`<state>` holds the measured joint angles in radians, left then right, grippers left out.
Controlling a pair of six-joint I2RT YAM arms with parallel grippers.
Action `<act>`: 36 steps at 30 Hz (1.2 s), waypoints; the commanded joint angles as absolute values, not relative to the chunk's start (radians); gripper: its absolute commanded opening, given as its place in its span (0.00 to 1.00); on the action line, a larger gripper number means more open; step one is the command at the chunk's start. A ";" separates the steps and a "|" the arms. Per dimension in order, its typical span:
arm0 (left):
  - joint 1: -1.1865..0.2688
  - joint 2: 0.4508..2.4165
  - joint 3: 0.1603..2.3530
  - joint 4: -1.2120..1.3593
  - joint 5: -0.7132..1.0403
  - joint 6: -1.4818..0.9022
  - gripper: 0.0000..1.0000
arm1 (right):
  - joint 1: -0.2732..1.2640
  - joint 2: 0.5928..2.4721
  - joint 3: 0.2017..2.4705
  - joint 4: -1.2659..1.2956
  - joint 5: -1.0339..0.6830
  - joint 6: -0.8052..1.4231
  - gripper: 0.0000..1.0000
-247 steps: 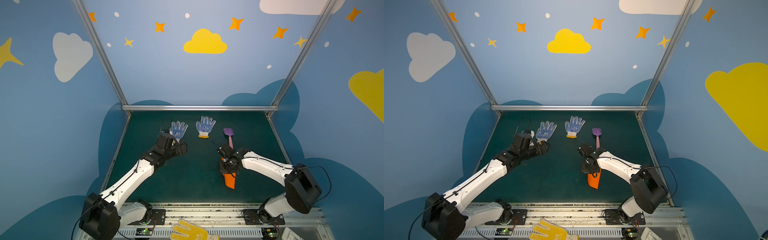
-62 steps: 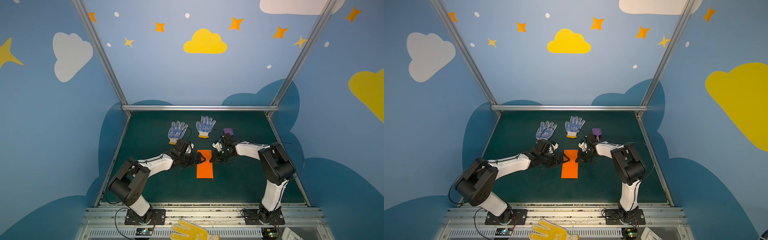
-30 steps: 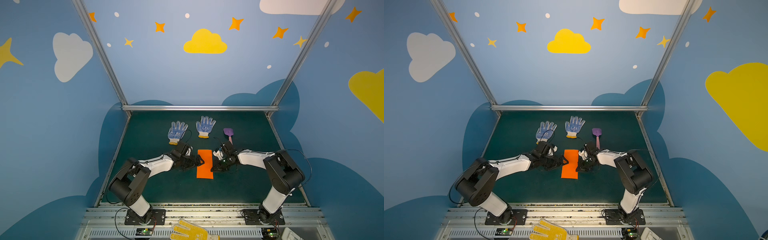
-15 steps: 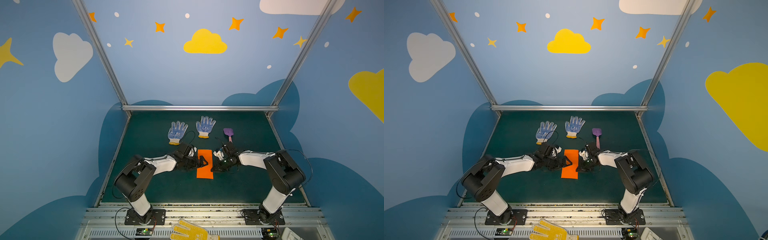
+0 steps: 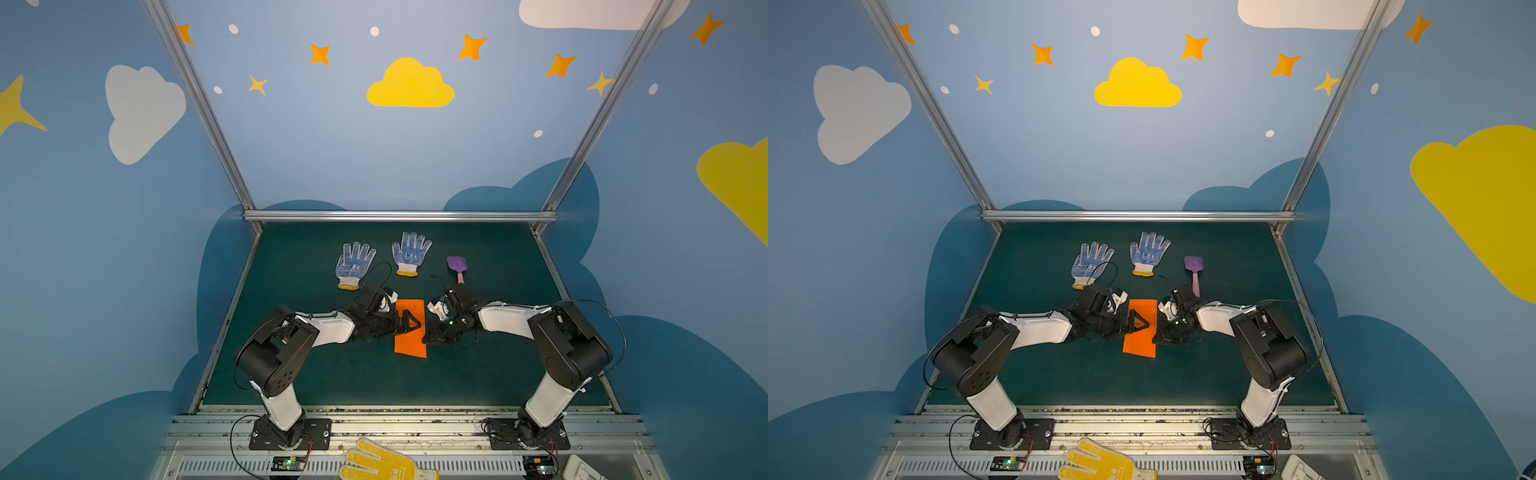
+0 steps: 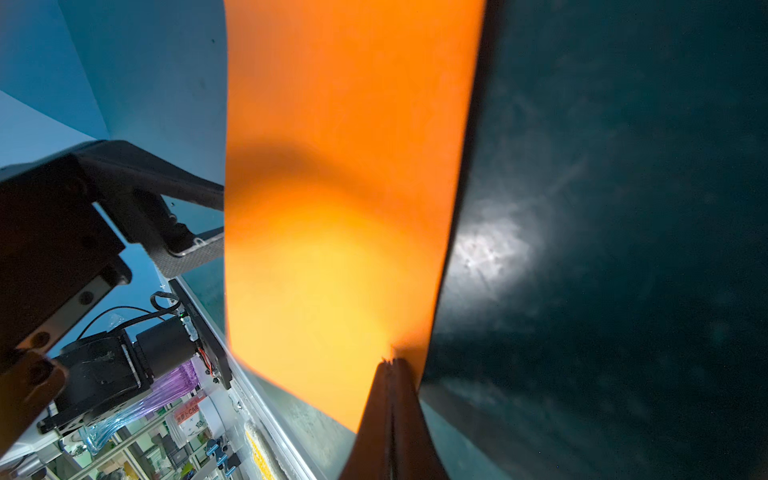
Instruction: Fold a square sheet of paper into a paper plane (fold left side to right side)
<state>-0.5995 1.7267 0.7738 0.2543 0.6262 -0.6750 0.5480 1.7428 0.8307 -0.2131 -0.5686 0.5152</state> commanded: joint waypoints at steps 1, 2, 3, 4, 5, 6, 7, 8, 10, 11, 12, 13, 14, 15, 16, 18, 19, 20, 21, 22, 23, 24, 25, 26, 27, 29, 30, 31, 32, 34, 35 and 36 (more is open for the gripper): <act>-0.567 1.736 0.773 0.297 0.667 -0.676 1.00 | 0.532 1.750 0.796 -0.304 -0.474 0.497 0.00; -0.557 1.740 0.778 0.294 0.677 -0.675 1.00 | 0.531 1.752 0.795 -0.304 -0.472 0.498 0.00; -0.546 1.746 0.782 0.291 0.686 -0.672 0.99 | 0.528 1.752 0.795 -0.305 -0.472 0.495 0.00; -0.540 1.752 0.788 0.287 0.696 -0.669 0.99 | 0.528 1.753 0.796 -0.306 -0.472 0.494 0.00; -0.533 1.758 0.794 0.286 0.707 -0.666 0.98 | 0.526 1.753 0.797 -0.305 -0.472 0.494 0.00; -0.529 1.765 0.800 0.282 0.718 -0.662 0.97 | 0.526 1.754 0.796 -0.307 -0.472 0.495 0.00; -0.528 1.774 0.805 0.282 0.725 -0.658 0.96 | 0.526 1.755 0.797 -0.306 -0.472 0.494 0.00; -0.527 1.780 0.808 0.281 0.731 -0.655 0.94 | 0.525 1.756 0.796 -0.307 -0.471 0.494 0.00; -0.526 1.789 0.814 0.281 0.740 -0.653 0.92 | 0.525 1.758 0.799 -0.308 -0.472 0.493 0.00; -0.527 1.794 0.817 0.283 0.744 -0.652 0.90 | 0.526 1.758 0.799 -0.308 -0.472 0.492 0.00; -0.526 1.798 0.818 0.285 0.747 -0.652 0.87 | 0.525 1.758 0.800 -0.310 -0.472 0.492 0.00; -0.526 1.801 0.819 0.285 0.748 -0.651 0.86 | 0.525 1.758 0.802 -0.310 -0.472 0.493 0.00; -0.526 1.805 0.822 0.286 0.751 -0.649 0.83 | 0.525 1.759 0.801 -0.310 -0.472 0.493 0.00; -0.525 1.809 0.824 0.288 0.753 -0.649 0.81 | 0.524 1.759 0.801 -0.311 -0.472 0.492 0.00; -0.526 1.812 0.826 0.291 0.756 -0.650 0.78 | 0.524 1.759 0.802 -0.311 -0.472 0.490 0.00; -0.522 1.813 0.831 0.293 0.761 -0.649 0.71 | 0.523 1.761 0.804 -0.314 -0.472 0.490 0.00; -0.520 1.814 0.831 0.294 0.762 -0.648 0.68 | 0.524 1.762 0.804 -0.314 -0.471 0.490 0.00; -0.517 1.812 0.833 0.293 0.763 -0.647 0.66 | 0.524 1.763 0.804 -0.316 -0.470 0.489 0.00; -0.514 1.812 0.834 0.293 0.764 -0.646 0.65 | 0.523 1.763 0.804 -0.316 -0.470 0.487 0.00; -0.512 1.814 0.836 0.293 0.766 -0.646 0.64 | 0.522 1.764 0.805 -0.319 -0.469 0.485 0.00; -0.508 1.815 0.837 0.292 0.769 -0.644 0.62 | 0.521 1.764 0.806 -0.319 -0.469 0.484 0.00; -0.506 1.814 0.839 0.291 0.770 -0.640 0.59 | 0.520 1.764 0.807 -0.320 -0.469 0.484 0.00; -0.504 1.815 0.842 0.287 0.772 -0.638 0.56 | 0.520 1.766 0.808 -0.322 -0.469 0.482 0.00; -0.502 1.815 0.843 0.282 0.770 -0.634 0.53 | 0.518 1.767 0.810 -0.323 -0.469 0.481 0.00; -0.502 1.815 0.844 0.278 0.770 -0.631 0.50 | 0.518 1.767 0.811 -0.326 -0.471 0.480 0.00; -0.502 1.817 0.845 0.269 0.770 -0.627 0.42 | 0.514 1.769 0.819 -0.330 -0.472 0.477 0.00; -0.502 1.818 0.845 0.269 0.770 -0.627 0.39 | 0.514 1.767 0.821 -0.332 -0.474 0.477 0.00; -0.502 1.818 0.842 0.268 0.770 -0.627 0.36 | 0.514 1.767 0.827 -0.336 -0.475 0.476 0.00; -0.502 1.819 0.839 0.270 0.771 -0.629 0.35 | 0.512 1.766 0.833 -0.340 -0.476 0.473 0.00; -0.501 1.822 0.836 0.271 0.772 -0.633 0.27 | 0.513 1.761 0.847 -0.349 -0.481 0.467 0.00; -0.502 1.825 0.835 0.271 0.772 -0.636 0.24 | 0.513 1.757 0.860 -0.357 -0.485 0.461 0.00; -0.502 1.825 0.833 0.272 0.772 -0.641 0.22 | 0.512 1.752 0.871 -0.365 -0.488 0.453 0.00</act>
<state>-0.5045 1.8065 0.8249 0.2802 0.7593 -0.6441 0.5228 1.7412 0.8509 -0.2718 -0.5594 0.4835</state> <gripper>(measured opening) 0.232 0.047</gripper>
